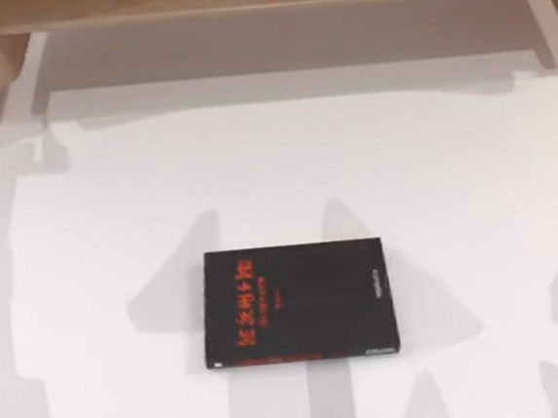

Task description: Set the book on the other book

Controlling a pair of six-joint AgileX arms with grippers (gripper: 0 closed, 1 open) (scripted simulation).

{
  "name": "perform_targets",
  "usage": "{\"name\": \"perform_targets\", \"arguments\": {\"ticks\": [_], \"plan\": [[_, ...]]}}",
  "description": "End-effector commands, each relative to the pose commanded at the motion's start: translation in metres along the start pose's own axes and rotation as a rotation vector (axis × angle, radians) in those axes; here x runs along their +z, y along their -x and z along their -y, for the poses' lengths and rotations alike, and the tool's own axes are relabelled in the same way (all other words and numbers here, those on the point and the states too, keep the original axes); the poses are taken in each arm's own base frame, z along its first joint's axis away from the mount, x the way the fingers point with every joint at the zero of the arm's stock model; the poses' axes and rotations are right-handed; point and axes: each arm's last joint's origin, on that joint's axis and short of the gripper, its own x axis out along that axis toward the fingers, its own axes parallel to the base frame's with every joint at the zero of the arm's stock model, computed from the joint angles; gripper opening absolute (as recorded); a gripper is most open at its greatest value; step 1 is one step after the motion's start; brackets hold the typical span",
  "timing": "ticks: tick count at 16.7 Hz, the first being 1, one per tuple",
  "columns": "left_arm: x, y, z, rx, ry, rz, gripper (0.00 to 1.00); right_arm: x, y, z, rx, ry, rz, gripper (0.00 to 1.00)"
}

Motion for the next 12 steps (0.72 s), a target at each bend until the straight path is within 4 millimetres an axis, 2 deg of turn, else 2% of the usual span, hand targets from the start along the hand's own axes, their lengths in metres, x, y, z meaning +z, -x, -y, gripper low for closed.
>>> {"name": "perform_targets", "arguments": {"ticks": [4,7,9,12], "plan": [[-0.006,-0.077,-0.044,0.000,0.000,0.005,1.00,0.000,0.000,0.000,0.000,0.000,0.000,1.00],[-0.029,-0.122,-0.076,0.000,0.002,0.000,1.00,0.000,0.000,0.000,0.000,0.000,0.000,1.00],[-0.045,-0.144,-0.094,0.000,0.003,-0.003,1.00,0.000,0.000,0.000,0.000,0.000,0.000,1.00],[-0.059,-0.160,-0.111,0.000,0.000,0.002,1.00,0.000,0.000,0.000,0.000,0.000,0.000,1.00]]}}
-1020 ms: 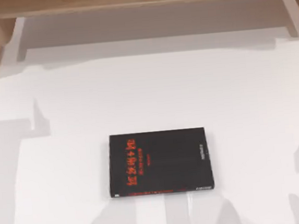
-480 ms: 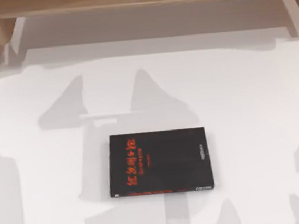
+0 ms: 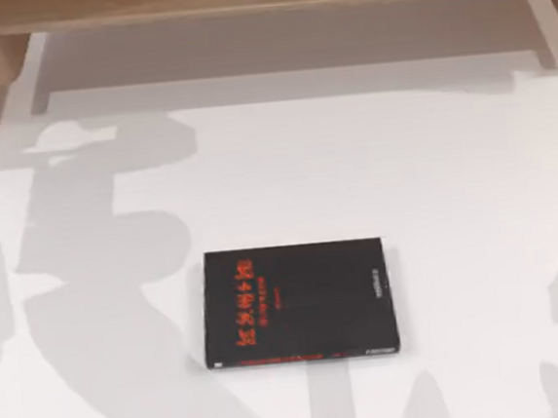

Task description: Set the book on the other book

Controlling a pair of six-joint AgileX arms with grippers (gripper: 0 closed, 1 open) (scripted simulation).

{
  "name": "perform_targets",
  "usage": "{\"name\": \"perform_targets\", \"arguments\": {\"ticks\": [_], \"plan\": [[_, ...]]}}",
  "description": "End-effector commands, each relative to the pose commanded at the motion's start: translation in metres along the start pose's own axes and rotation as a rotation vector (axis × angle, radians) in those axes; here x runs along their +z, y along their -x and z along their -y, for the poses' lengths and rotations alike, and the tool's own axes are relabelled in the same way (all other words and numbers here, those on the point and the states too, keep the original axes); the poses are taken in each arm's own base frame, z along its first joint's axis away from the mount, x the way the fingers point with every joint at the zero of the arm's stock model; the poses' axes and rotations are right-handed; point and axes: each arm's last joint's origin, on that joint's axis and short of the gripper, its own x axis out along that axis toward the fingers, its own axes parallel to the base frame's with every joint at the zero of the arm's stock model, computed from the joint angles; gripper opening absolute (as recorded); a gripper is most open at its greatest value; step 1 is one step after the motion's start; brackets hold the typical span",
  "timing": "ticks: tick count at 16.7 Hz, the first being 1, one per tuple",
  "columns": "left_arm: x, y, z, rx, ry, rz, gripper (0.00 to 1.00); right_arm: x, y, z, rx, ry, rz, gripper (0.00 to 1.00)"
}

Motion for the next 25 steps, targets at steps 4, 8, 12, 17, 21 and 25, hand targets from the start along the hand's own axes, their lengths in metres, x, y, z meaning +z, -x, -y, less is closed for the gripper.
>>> {"name": "perform_targets", "arguments": {"ticks": [4,8,12,17,21,25], "plan": [[-0.002,-0.002,-0.003,0.000,-0.001,0.002,1.00,0.000,0.000,0.000,0.000,0.000,0.000,1.00],[-0.002,-0.005,-0.001,-0.001,0.000,0.000,1.00,0.000,0.000,0.000,0.000,0.000,0.000,1.00],[-0.002,-0.023,-0.003,0.000,-0.001,0.002,1.00,0.000,0.000,0.000,0.000,0.000,0.000,1.00],[-0.002,-0.032,-0.003,0.000,-0.001,0.002,1.00,0.000,0.000,0.000,0.000,0.000,0.000,1.00],[-0.002,-0.032,-0.003,0.000,-0.001,0.002,0.85,0.000,0.000,0.000,0.000,0.000,0.000,1.00],[-0.002,-0.032,-0.003,0.000,-0.001,0.002,0.55,0.000,0.000,0.000,0.000,0.000,0.000,1.00]]}}
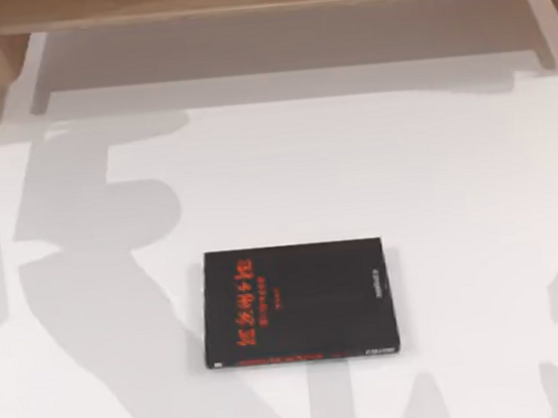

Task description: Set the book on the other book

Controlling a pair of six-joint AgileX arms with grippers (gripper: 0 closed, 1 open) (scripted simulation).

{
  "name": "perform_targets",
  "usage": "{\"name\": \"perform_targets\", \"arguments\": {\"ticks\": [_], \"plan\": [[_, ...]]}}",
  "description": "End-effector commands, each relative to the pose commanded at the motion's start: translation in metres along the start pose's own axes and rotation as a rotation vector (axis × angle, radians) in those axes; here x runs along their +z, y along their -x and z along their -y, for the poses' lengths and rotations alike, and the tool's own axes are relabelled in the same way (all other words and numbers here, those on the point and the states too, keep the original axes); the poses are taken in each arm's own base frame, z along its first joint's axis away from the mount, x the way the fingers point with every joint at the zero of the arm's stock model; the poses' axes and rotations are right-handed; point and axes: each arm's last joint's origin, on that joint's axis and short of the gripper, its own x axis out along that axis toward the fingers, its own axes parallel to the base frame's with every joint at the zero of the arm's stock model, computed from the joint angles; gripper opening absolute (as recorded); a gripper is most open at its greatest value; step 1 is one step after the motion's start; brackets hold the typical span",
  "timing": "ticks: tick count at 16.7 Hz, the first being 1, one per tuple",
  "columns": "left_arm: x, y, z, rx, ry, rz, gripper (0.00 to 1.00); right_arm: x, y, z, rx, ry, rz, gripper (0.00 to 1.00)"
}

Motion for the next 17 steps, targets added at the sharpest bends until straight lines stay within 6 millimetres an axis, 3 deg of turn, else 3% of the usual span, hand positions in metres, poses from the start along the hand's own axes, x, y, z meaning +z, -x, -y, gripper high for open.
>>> {"name": "perform_targets", "arguments": {"ticks": [7,17], "plan": [[0.0000,0.0000,0.0000,0.000,0.000,0.000,0.02,0.0000,0.0000,0.0000,0.000,0.000,0.000,1.00],[0.0015,0.0015,-0.0013,0.003,-0.002,0.002,0.00,0.0000,0.0000,0.0000,0.000,0.000,0.000,1.00]]}}
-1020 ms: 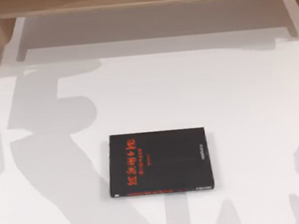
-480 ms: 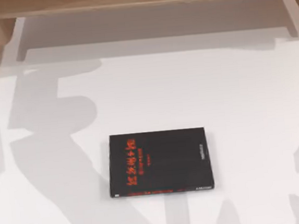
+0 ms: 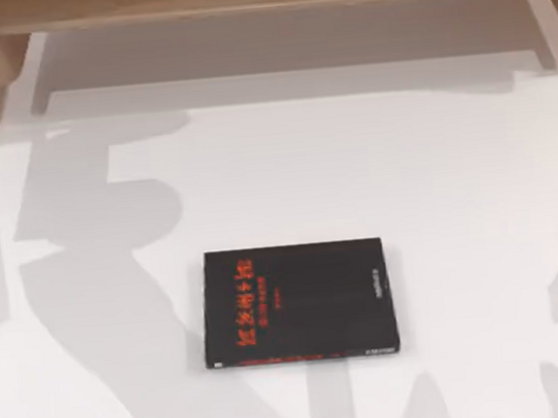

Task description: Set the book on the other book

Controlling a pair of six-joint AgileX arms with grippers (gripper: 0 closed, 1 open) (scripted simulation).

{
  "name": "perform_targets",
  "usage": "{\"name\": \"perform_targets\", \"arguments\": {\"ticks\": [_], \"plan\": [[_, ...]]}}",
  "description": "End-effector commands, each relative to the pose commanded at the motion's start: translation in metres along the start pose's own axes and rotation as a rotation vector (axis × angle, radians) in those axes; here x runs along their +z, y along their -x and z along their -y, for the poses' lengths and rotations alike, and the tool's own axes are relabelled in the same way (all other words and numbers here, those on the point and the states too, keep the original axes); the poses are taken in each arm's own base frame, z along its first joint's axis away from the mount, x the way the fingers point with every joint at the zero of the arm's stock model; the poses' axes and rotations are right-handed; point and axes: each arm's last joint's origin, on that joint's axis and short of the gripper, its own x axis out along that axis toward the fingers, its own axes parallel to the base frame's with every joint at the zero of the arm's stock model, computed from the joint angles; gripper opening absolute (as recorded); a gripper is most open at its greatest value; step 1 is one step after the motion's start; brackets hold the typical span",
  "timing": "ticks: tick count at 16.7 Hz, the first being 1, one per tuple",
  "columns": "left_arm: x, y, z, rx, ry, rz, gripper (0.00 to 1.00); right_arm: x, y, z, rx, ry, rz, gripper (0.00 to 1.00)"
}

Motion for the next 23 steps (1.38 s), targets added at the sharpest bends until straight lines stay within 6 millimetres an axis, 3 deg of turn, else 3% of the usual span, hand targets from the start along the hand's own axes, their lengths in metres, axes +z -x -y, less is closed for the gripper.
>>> {"name": "perform_targets", "arguments": {"ticks": [9,11,13,16,19,21,23], "plan": [[0.011,0.009,0.002,0.002,-0.006,0.004,0.00,0.000,0.000,0.000,0.000,0.000,0.000,1.00],[0.028,0.018,0.007,0.029,-0.033,0.030,0.00,0.000,0.000,0.000,0.000,0.000,0.000,1.00],[0.060,0.030,0.020,0.066,-0.087,0.094,0.00,0.000,0.000,0.000,0.000,0.000,0.000,1.00],[0.124,0.055,0.067,0.113,-0.183,0.241,0.00,0.000,0.000,0.000,0.000,0.000,0.000,1.00],[0.175,0.088,0.135,0.132,-0.243,0.368,0.00,0.000,0.000,0.000,0.000,0.000,0.000,1.00],[0.191,0.110,0.185,0.120,-0.259,0.399,0.00,0.000,0.000,0.000,0.000,0.000,0.000,1.00],[0.190,0.130,0.235,0.084,-0.276,0.373,0.00,0.000,0.000,0.000,0.000,0.000,0.000,1.00]]}}
